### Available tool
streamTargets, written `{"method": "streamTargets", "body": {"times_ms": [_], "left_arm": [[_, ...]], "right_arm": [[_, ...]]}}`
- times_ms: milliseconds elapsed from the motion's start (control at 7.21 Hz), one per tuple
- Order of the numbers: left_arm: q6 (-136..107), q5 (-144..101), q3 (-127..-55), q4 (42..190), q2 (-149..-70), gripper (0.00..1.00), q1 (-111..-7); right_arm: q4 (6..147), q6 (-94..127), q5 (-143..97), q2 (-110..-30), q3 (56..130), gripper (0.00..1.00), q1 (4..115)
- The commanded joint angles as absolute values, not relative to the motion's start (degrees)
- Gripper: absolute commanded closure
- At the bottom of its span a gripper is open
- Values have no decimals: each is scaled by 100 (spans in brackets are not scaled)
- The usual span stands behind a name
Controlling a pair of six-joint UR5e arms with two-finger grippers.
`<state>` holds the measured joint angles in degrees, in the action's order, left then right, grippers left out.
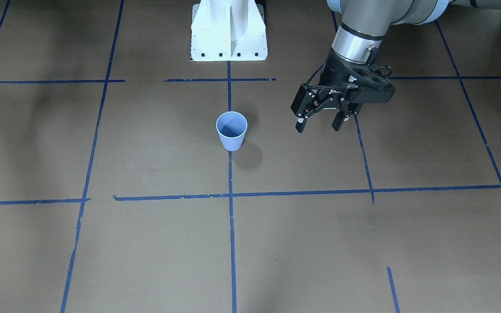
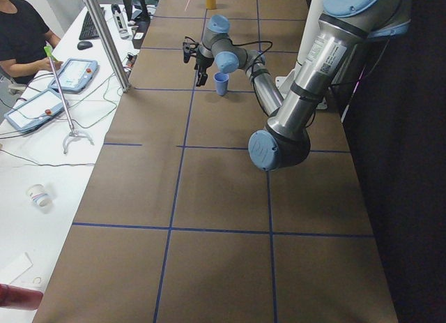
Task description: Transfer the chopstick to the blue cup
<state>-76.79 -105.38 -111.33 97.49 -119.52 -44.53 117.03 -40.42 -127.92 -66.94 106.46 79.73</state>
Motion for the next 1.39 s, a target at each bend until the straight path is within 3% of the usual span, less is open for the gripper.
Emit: {"method": "streamTargets", "body": {"times_ms": [0, 555, 1249], "left_arm": [[-7445, -10547, -11013, 9773, -11813, 0, -4631], [-7418, -10547, -10548, 10377, -11673, 0, -4720], [-7233, -10538, -10301, 10721, -11566, 0, -4764]], "right_arm": [[11707, -2486, -12972, -5989, 10714, 99, 6852], [11707, 171, -12911, -5327, 11415, 100, 5417], [12151, 887, -12306, -4837, 11725, 100, 4212]]}}
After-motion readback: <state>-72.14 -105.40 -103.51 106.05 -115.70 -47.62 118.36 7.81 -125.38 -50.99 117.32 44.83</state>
